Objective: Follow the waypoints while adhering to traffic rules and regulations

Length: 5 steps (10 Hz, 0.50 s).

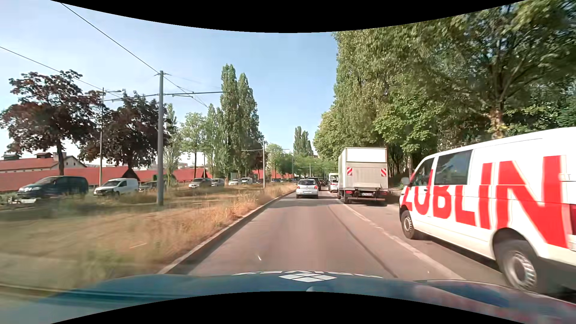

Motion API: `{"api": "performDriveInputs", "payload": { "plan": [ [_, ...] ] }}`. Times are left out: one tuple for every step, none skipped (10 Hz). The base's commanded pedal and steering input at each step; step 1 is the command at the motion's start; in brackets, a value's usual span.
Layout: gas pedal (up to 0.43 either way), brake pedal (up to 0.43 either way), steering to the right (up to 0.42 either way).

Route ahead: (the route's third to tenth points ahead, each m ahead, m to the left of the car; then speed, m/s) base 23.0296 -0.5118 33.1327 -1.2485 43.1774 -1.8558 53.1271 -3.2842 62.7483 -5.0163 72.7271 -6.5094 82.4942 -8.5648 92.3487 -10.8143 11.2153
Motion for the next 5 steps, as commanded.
{"api": "performDriveInputs", "payload": {
  "plan": [
    [0.189, 0.000, 0.007],
    [0.189, 0.000, 0.007],
    [0.189, 0.000, 0.007],
    [0.189, 0.000, 0.007],
    [0.177, 0.000, 0.007]
  ]
}}
